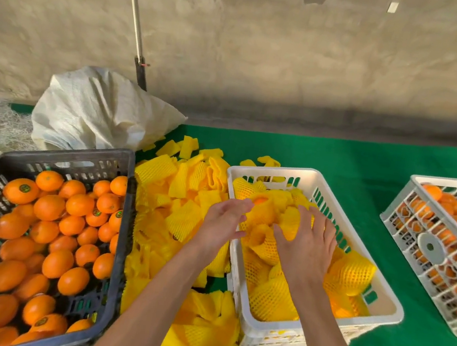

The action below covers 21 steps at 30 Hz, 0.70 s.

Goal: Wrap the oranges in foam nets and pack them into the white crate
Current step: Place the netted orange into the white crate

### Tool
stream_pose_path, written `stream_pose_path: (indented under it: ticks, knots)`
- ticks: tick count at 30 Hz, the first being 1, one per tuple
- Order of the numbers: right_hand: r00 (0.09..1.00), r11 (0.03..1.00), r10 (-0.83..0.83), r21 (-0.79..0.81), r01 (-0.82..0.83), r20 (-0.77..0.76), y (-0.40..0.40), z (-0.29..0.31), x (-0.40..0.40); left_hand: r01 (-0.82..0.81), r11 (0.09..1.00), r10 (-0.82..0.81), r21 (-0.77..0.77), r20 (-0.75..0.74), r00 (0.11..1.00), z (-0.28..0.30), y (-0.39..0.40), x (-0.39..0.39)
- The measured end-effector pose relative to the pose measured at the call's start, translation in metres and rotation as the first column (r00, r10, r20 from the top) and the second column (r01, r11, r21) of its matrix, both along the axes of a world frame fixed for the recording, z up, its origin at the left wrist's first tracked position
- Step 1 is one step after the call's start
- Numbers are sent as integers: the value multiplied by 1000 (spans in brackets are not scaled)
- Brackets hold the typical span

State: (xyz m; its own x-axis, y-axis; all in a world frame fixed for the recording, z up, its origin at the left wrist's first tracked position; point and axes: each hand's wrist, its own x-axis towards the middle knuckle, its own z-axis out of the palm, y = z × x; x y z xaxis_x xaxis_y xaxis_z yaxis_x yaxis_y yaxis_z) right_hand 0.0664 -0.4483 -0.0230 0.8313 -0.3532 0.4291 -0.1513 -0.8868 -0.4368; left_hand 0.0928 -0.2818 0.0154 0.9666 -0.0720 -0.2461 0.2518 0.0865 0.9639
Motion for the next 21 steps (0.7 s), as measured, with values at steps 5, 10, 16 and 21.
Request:
stream_pose_path:
  ticks: [5,10,16,21]
  knots:
    - [946,949,304,48,-311,108,51,-5,-5,-177,946,136,271,161,977,-13,44,-3]
    - [774,773,621,261,-578,-123,111,-39,-23,-151,753,-9,641,239,971,-37,105,-15]
    - [637,863,432,87,-498,-638,141,-101,-34,27,613,-366,789,254,896,-57,148,-34]
    - [609,931,255,20,-365,-751,135,-130,-32,-15,632,-400,774,343,850,-62,153,-43]
